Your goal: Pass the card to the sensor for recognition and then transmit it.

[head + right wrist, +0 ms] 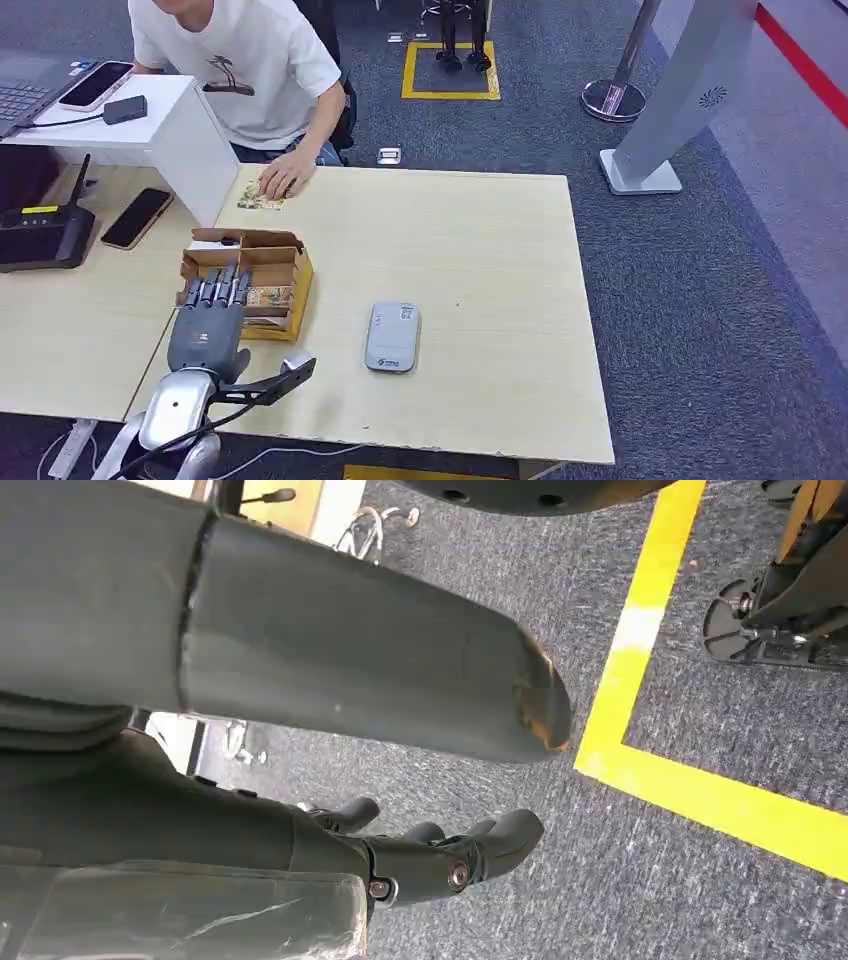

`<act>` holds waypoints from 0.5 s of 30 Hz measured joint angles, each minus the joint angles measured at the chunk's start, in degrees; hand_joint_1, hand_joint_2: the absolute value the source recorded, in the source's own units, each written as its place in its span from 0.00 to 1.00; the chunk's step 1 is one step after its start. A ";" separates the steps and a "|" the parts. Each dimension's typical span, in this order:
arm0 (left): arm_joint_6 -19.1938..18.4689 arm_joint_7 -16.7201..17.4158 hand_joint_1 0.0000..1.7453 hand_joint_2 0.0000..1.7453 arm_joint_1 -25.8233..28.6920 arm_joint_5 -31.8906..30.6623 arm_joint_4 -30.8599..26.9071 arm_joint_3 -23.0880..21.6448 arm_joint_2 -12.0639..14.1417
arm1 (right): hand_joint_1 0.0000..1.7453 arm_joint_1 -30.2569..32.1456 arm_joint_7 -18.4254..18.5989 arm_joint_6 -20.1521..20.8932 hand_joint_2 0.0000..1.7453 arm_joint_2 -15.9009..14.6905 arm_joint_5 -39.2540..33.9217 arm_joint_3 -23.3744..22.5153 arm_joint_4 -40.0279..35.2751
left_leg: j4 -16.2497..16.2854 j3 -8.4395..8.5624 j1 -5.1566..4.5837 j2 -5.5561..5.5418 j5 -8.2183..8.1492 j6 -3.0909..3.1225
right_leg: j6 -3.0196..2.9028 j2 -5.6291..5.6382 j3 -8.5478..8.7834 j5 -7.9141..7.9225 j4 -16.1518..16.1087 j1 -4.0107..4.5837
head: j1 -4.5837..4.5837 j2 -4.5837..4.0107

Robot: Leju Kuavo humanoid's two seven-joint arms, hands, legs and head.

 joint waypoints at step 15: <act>-0.48 0.59 0.00 1.00 0.02 0.00 -0.02 -0.22 0.68 | 0.00 0.00 0.24 0.04 0.00 0.00 0.02 0.00 0.00 | 0.00 0.00 0.00 0.00 0.00 0.00 | 0.00 0.00 0.00 0.00 0.00 0.00 | 0.00 0.00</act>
